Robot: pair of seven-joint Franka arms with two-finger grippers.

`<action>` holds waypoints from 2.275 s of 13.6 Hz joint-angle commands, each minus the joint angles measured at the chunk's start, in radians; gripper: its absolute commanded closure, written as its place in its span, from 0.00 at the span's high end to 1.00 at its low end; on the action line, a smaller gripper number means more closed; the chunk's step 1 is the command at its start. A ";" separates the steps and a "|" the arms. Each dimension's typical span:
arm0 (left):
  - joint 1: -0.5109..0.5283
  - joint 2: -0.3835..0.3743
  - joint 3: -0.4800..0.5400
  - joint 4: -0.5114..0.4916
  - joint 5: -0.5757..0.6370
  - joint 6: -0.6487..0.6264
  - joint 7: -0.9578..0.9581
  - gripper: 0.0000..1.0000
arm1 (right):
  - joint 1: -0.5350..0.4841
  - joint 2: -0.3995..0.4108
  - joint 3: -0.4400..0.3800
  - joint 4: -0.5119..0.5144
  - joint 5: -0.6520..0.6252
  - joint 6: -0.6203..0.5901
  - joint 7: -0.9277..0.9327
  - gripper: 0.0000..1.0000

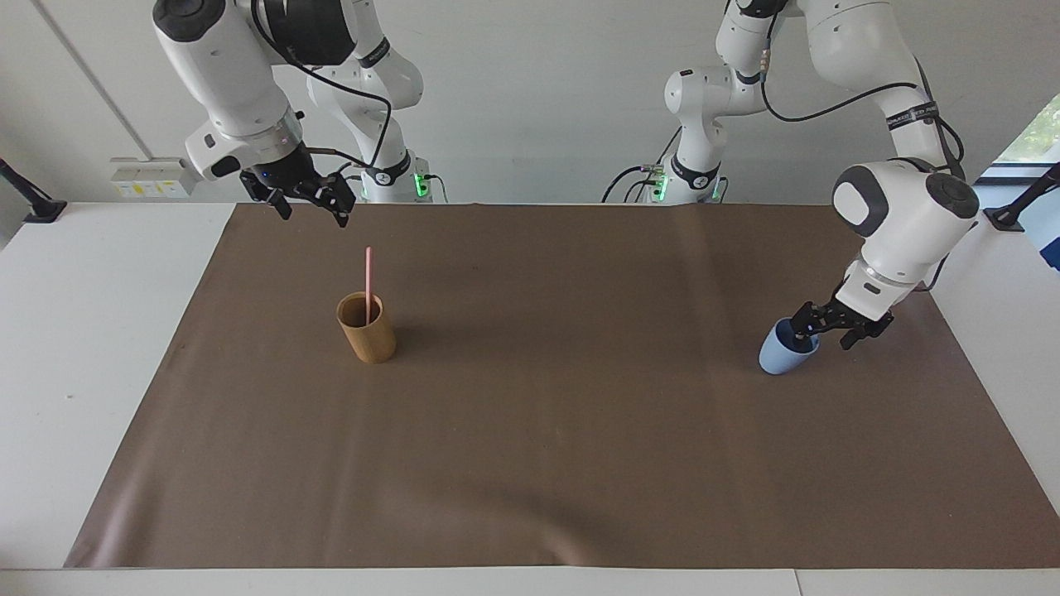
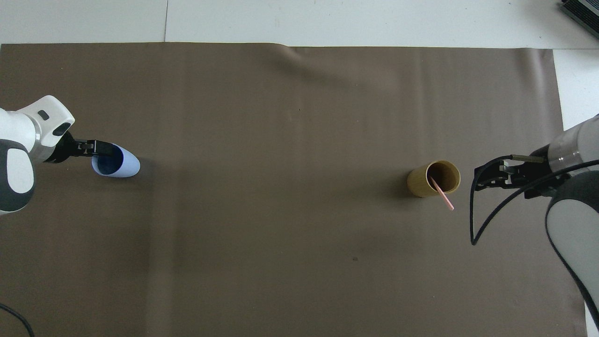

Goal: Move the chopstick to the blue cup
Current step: 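Reach the blue cup with the left gripper and grasp it, then lift the blue cup with the left gripper while the right gripper grasps the chopstick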

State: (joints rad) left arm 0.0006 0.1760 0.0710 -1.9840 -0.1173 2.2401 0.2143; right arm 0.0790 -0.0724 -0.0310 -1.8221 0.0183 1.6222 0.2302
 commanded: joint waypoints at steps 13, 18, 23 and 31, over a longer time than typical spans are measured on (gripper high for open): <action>0.001 0.040 -0.008 -0.027 -0.071 0.052 0.054 0.35 | 0.044 0.091 0.002 -0.148 0.069 0.105 0.000 0.42; 0.006 0.040 -0.008 -0.016 -0.074 0.043 0.054 0.00 | 0.033 0.103 0.002 -0.117 0.086 0.076 -0.003 0.00; -0.068 -0.003 -0.010 -0.003 -0.071 0.033 0.033 0.00 | 0.027 0.131 0.002 0.000 0.088 -0.040 -0.011 0.00; -0.486 0.011 -0.013 0.050 0.097 -0.043 -0.611 0.00 | -0.002 0.013 -0.023 0.136 0.181 -0.289 -0.008 0.00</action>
State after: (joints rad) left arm -0.4076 0.1843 0.0401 -1.9571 -0.0448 2.2322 -0.2715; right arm 0.0992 -0.0377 -0.0468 -1.7134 0.1502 1.3882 0.2507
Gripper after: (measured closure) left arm 0.952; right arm 0.921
